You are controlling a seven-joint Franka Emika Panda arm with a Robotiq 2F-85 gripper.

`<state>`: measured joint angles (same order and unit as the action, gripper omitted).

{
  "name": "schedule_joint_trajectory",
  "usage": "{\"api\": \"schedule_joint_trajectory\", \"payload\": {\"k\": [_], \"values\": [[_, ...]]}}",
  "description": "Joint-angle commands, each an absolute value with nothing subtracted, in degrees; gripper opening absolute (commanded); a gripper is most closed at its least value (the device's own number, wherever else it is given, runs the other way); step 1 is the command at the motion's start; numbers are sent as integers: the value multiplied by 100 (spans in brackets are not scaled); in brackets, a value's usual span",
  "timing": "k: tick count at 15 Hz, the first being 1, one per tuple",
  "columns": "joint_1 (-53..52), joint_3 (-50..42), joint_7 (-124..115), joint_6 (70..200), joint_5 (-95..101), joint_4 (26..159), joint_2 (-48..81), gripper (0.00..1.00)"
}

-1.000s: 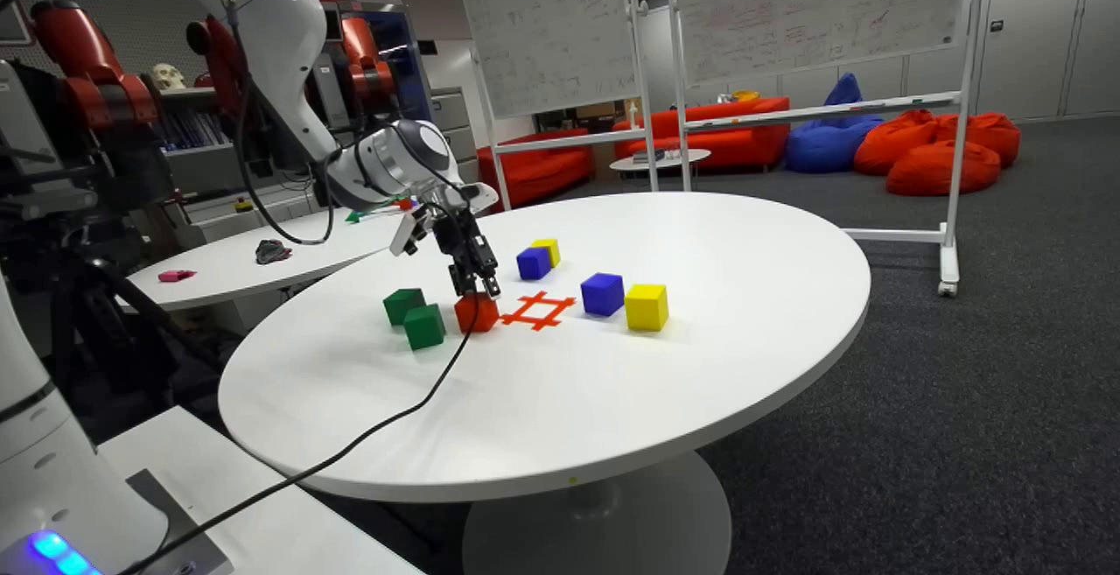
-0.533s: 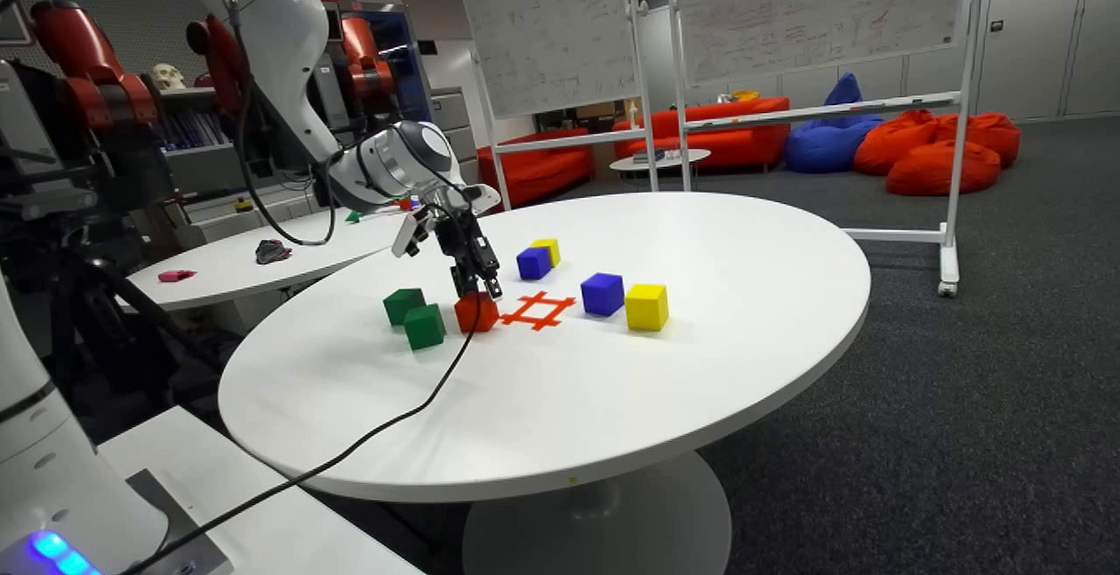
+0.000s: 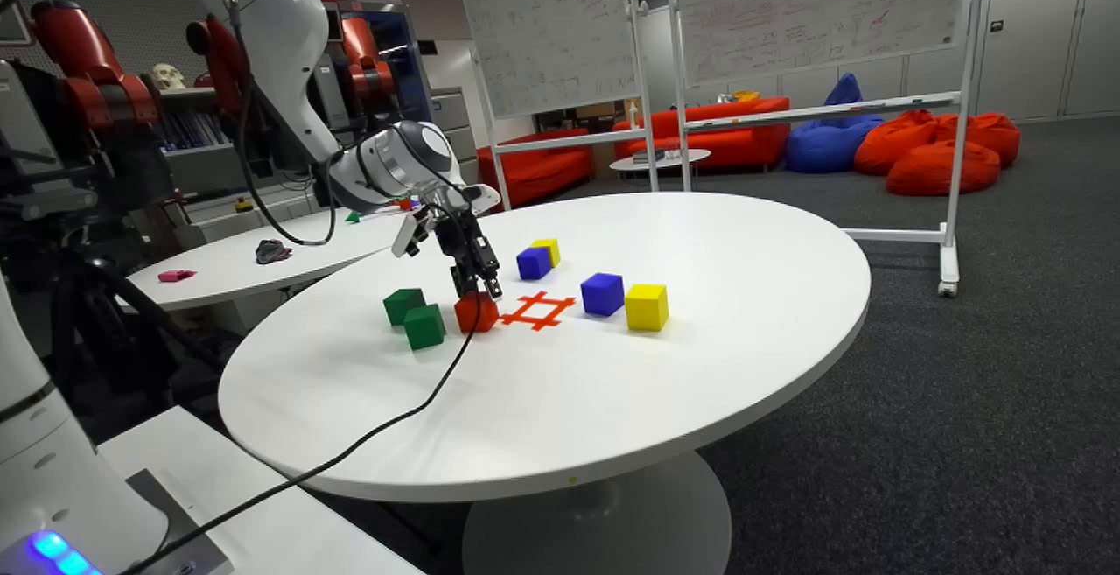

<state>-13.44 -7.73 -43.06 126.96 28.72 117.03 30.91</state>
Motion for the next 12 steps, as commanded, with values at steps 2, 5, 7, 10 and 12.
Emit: {"api": "schedule_joint_trajectory", "payload": {"k": [2,5,7,10,12], "values": [[-1367,-733,-4345,12778,2936,11818,2978,100],[-1447,-707,-4386,12802,3004,11970,2783,100],[-1533,-713,-4482,12805,3077,12115,2580,100],[-1615,-703,-4586,12785,3182,12269,2343,100],[-1635,-680,-4654,12765,3296,12365,2206,100]]}}
